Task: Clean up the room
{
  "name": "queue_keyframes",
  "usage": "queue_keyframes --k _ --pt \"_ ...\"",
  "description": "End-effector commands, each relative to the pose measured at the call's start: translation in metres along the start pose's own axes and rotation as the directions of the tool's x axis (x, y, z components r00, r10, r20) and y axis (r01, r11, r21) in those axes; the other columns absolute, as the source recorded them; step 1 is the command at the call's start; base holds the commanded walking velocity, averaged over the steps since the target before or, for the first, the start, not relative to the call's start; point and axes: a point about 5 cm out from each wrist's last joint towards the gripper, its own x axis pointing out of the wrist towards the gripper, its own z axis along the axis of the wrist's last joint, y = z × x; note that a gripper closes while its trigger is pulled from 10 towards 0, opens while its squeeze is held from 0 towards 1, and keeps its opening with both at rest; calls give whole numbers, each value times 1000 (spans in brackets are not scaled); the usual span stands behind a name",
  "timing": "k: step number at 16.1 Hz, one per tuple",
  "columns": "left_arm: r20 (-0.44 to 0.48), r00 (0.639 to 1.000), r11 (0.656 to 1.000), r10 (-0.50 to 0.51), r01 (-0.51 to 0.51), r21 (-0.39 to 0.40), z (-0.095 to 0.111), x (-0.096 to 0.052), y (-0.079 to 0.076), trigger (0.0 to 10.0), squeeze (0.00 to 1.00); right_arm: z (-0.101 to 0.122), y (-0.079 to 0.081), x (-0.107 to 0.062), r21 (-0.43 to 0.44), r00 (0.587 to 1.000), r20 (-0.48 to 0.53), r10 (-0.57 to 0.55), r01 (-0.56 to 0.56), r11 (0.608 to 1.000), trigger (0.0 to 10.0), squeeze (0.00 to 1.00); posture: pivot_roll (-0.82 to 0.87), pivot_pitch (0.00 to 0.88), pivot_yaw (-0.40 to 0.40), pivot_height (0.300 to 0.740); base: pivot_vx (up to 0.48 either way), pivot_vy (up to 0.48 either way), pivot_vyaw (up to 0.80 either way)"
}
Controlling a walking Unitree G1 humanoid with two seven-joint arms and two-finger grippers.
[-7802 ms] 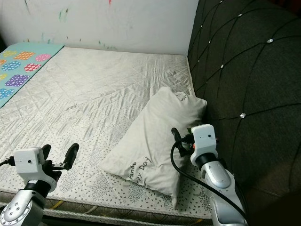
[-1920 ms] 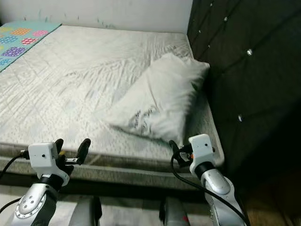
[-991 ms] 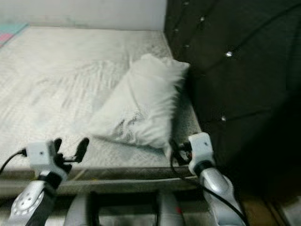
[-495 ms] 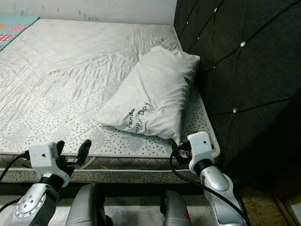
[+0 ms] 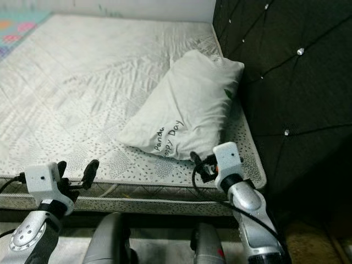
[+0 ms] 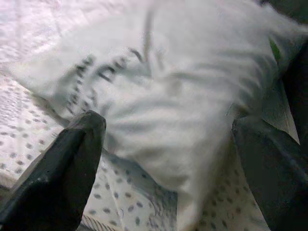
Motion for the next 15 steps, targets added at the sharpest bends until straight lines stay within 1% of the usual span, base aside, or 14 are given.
queue_keyframes --k 1,4,6,8,9,12,14,15 --pt "-13 1000 1000 -10 10 -2 0 1 -2 10000 0 -1 -1 3 37 1000 -23 -18 19 999 10000 0 -113 126 -39 596 0 0 0" --pt "-31 999 1000 -20 20 -3 0 1 -1 10000 0 6 8 16 80 999 -36 -7 10 997 10000 0 -100 137 -35 596 0 0 0" --pt "-38 999 1000 -28 28 1 1 1 -1 10000 0 5 18 26 98 995 -99 19 -9 995 10000 0 -83 143 -32 596 0 0 0" --pt "-38 999 999 -33 34 6 2 1 -2 10000 0 1 34 33 116 981 -158 110 -93 989 10000 0 -71 146 -29 596 0 0 0" --pt "-39 999 999 -38 39 10 4 1 -4 10000 0 -2 43 35 113 968 -190 163 -144 983 10000 0 -67 148 -28 596 0 0 0" --pt "-43 998 999 -44 45 17 4 0 -4 10000 0 3 51 45 122 973 -173 151 -131 984 10000 0 -52 156 -23 596 0 0 0" --pt "-45 998 999 -40 41 22 6 -1 -4 10000 0 14 55 57 132 991 -113 66 -50 990 10000 0 -32 168 -20 596 0 0 0" --pt "-45 998 999 -39 40 23 6 -2 -4 10000 0 16 55 58 134 993 -107 56 -42 990 10000 0 -31 169 -19 596 0 0 0"
